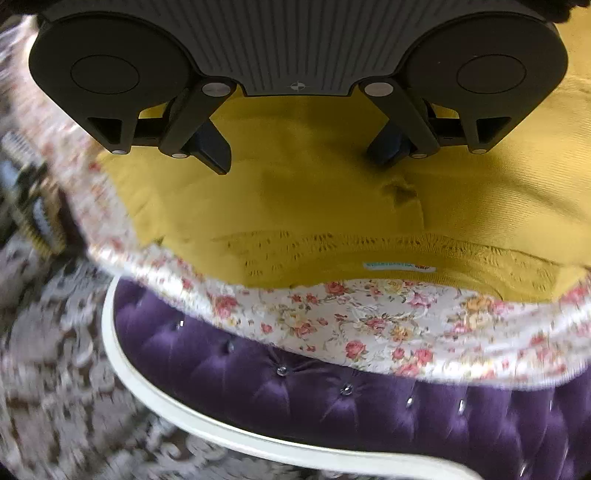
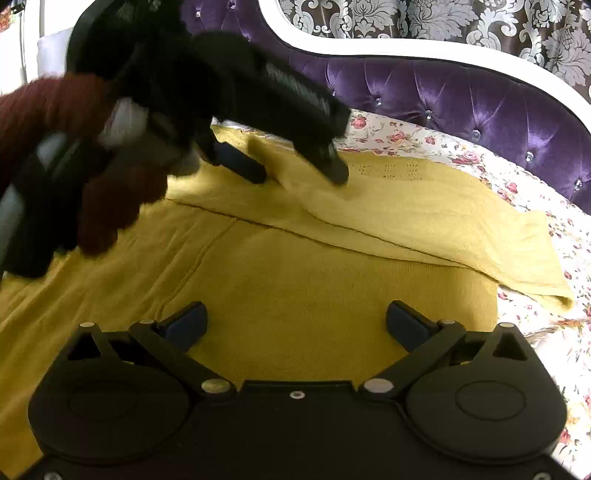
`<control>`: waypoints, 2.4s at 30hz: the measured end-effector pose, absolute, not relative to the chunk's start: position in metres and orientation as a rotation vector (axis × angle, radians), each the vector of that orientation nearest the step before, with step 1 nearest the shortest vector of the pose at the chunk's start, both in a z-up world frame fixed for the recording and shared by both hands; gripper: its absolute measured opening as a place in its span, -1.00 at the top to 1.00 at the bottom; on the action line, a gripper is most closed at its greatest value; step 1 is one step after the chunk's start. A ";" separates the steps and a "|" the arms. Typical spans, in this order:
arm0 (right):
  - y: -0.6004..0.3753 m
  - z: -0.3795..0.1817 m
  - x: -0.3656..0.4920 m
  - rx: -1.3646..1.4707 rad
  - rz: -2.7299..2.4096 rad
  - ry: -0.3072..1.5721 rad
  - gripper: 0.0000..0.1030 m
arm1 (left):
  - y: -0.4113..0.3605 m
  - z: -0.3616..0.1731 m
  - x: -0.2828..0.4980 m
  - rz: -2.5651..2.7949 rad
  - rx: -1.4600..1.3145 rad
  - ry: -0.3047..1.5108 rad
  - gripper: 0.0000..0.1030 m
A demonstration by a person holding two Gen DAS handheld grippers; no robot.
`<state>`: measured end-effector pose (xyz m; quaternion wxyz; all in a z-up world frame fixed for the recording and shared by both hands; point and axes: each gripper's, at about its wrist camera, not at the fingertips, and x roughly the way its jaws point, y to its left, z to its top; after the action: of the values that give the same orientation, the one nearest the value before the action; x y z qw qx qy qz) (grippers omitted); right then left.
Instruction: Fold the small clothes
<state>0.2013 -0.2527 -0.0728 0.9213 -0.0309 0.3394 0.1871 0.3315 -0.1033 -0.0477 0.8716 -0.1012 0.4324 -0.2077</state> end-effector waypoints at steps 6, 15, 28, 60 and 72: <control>-0.254 -0.073 0.201 -0.060 0.385 0.696 -0.99 | -0.075 -0.055 0.359 -0.492 -0.396 0.995 -0.55; -0.253 -0.072 0.200 -0.059 0.384 0.695 -0.99 | -0.071 -0.063 0.369 -0.520 -0.464 1.040 0.44; -0.253 -0.073 0.200 -0.064 0.380 0.696 -0.99 | -0.058 0.044 0.330 -0.590 -0.335 0.772 0.93; -0.228 -0.042 0.257 0.124 0.432 0.583 -0.99 | -0.072 0.184 0.347 -0.717 -0.322 0.570 0.93; -0.325 -0.071 0.261 0.250 0.138 0.681 -0.99 | -0.049 0.165 0.335 -0.686 -0.244 0.586 0.93</control>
<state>0.2605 -0.3251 -0.0709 0.9327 0.1220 0.3327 0.0675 0.3347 -0.0494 0.1647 0.8927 -0.1175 0.2825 -0.3308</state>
